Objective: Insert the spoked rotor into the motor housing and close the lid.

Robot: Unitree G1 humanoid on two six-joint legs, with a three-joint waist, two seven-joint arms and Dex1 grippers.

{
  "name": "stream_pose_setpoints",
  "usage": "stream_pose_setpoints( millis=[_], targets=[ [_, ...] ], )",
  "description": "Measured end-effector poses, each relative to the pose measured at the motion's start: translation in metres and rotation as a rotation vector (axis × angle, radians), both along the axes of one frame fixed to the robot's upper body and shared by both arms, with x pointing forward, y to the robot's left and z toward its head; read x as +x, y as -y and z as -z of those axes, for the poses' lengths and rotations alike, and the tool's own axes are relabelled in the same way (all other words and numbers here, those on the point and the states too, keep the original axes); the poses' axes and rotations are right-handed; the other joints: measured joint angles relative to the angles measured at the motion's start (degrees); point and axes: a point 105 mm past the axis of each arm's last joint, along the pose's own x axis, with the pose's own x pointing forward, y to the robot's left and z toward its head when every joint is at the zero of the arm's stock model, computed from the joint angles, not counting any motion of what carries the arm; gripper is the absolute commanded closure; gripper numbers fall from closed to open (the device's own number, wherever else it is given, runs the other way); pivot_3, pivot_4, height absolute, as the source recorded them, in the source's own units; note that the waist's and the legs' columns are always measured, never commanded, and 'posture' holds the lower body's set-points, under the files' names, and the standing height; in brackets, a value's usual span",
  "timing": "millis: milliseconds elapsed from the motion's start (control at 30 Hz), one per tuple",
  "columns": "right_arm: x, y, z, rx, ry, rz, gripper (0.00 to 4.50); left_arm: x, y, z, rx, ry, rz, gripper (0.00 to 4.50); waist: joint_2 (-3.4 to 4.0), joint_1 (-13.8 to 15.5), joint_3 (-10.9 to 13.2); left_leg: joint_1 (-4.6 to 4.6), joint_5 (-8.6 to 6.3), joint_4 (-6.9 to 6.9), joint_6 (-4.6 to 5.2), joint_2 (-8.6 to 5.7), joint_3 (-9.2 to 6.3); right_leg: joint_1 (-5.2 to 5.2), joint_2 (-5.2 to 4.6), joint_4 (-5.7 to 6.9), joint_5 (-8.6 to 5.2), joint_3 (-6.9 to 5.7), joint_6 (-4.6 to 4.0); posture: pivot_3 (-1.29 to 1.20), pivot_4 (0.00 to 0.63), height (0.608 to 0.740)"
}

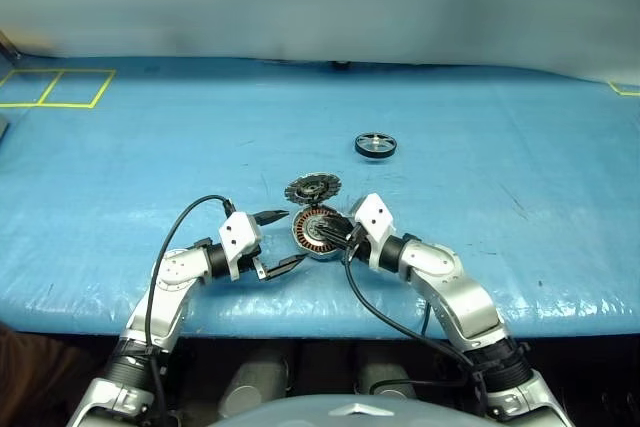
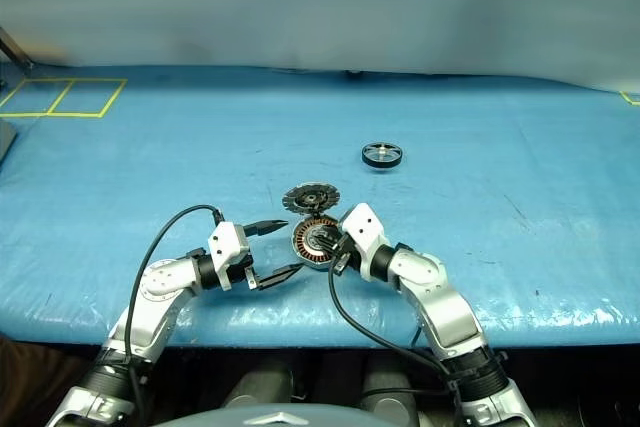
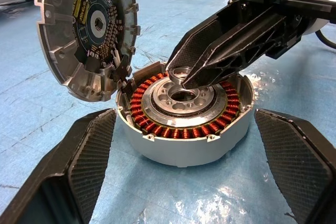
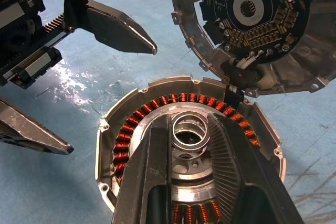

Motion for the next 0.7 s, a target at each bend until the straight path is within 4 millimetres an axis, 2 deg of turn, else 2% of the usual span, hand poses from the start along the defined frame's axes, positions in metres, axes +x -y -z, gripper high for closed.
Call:
stream_pose_setpoints(
  millis=[700],
  targets=[
    [-0.0001, -0.0023, 0.0032, -0.001, -0.008, -0.005, 3.85, 0.0002, -0.0003, 0.0011, 0.005, -0.002, -0.003, 0.00, 0.00, 0.0, 0.0, 0.01, 0.00, -0.02, -0.01, 0.00, 0.00, -0.01, 0.00, 0.00, 0.00, 0.00, 0.00, 0.00, 0.150, 0.740]
  ],
)
